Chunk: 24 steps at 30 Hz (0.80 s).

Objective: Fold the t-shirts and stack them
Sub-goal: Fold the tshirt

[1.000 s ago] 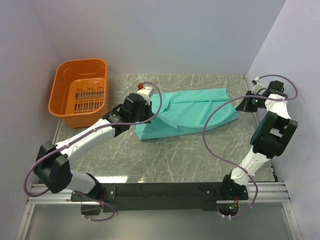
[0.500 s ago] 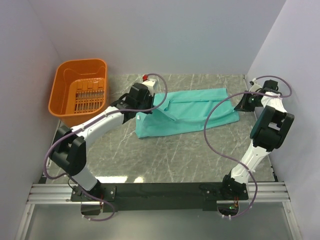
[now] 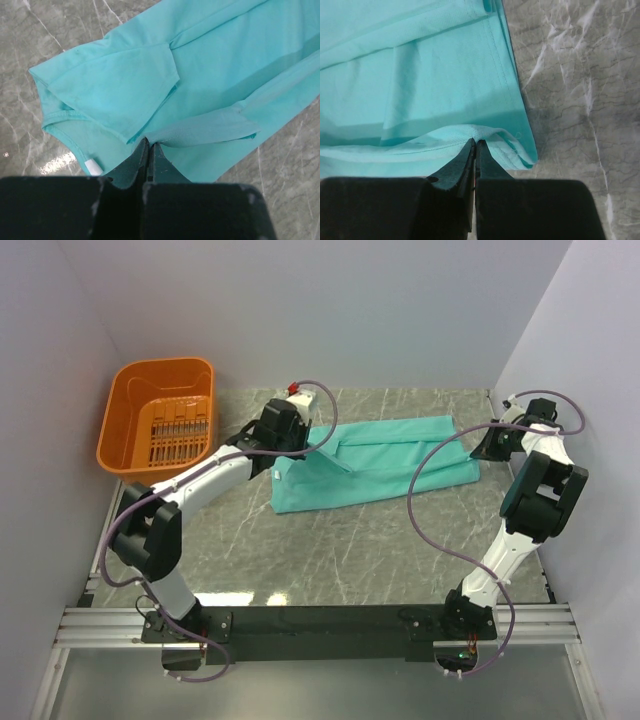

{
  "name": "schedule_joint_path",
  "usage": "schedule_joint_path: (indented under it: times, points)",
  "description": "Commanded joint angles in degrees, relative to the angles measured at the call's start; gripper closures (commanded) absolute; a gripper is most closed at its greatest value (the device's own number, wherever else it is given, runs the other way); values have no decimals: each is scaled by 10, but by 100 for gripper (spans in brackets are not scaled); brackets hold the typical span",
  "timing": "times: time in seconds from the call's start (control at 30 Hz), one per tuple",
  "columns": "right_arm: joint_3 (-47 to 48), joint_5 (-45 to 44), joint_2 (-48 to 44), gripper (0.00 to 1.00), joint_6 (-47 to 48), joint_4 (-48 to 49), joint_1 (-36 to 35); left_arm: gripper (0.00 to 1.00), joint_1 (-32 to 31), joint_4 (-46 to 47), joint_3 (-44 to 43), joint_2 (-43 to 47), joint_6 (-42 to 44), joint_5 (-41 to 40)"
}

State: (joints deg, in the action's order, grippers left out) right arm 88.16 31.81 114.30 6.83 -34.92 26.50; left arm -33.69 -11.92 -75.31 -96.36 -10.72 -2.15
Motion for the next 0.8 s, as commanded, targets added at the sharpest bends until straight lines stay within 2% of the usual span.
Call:
schedule_joint_path:
  times: [0.0,0.77]
  points:
    - [2,-11,-2,100,-12,27,-6,99,7,33,-27,-13,18,9]
    - [-16,-36,0,100,-22,45,-7,99,31,20,-132,-117,38,6]
